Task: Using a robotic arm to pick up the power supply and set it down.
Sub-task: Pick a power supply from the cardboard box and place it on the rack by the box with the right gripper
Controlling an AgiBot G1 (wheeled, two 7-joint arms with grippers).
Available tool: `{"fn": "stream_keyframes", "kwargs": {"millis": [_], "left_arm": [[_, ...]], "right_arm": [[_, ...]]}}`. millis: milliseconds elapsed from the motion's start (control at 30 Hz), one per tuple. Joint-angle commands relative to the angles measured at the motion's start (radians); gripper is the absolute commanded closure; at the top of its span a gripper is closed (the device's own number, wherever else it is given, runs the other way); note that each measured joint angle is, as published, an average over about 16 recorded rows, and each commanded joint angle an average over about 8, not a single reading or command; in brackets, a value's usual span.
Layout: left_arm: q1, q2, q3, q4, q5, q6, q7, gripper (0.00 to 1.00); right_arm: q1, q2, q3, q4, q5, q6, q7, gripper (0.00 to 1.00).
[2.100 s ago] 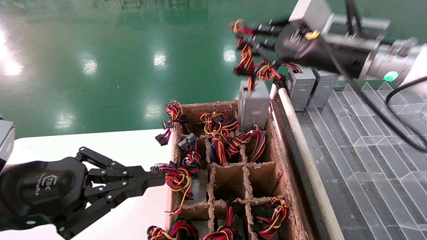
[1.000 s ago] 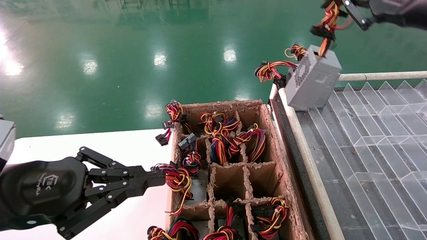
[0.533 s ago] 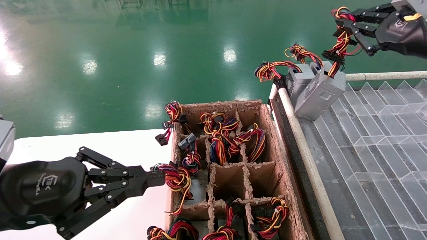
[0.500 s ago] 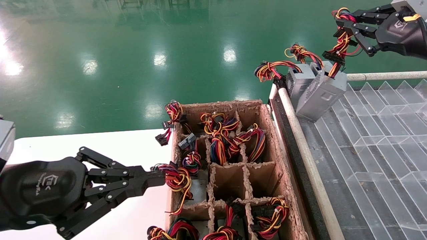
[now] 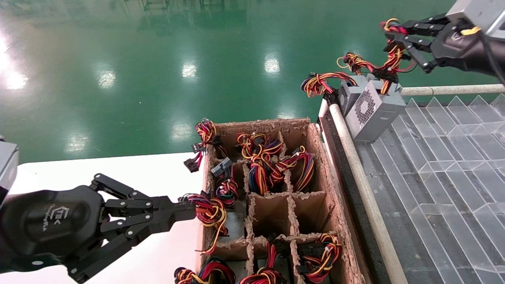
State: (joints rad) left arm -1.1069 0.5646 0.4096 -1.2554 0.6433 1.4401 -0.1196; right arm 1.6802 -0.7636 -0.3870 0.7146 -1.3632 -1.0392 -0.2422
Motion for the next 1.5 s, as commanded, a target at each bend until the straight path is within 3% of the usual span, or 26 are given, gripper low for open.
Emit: {"fn": "stream_keyframes", "kwargs": {"millis": [33,967,1000,1033,1267,1500], "left_arm": [[0.000,0.000,0.000,0.000,0.000,0.000,0.000,1.00],[0.000,0.000,0.000,0.000,0.000,0.000,0.000,1.00],[0.000,0.000,0.000,0.000,0.000,0.000,0.000,1.00],[0.000,0.000,0.000,0.000,0.000,0.000,0.000,1.00],[0.000,0.000,0.000,0.000,0.000,0.000,0.000,1.00],[0.000,0.000,0.000,0.000,0.000,0.000,0.000,1.00]], "right_arm": [[0.006,-0.007,-0.003,-0.016,0.001,-0.016,-0.013,1.00],[0.041,-0.156,-0.006,-0.308,0.011,0.017,-0.175,1.00],[0.043,-0.158,-0.006,-0.316,0.012,0.015,-0.178,0.97],[0.046,-0.160,-0.005,-0.323,0.013,0.012,-0.181,0.88],[0.061,-0.167,0.009,-0.365,0.039,-0.012,-0.205,0.03],[0.078,-0.170,0.011,-0.400,0.041,-0.022,-0.220,0.00]]}}
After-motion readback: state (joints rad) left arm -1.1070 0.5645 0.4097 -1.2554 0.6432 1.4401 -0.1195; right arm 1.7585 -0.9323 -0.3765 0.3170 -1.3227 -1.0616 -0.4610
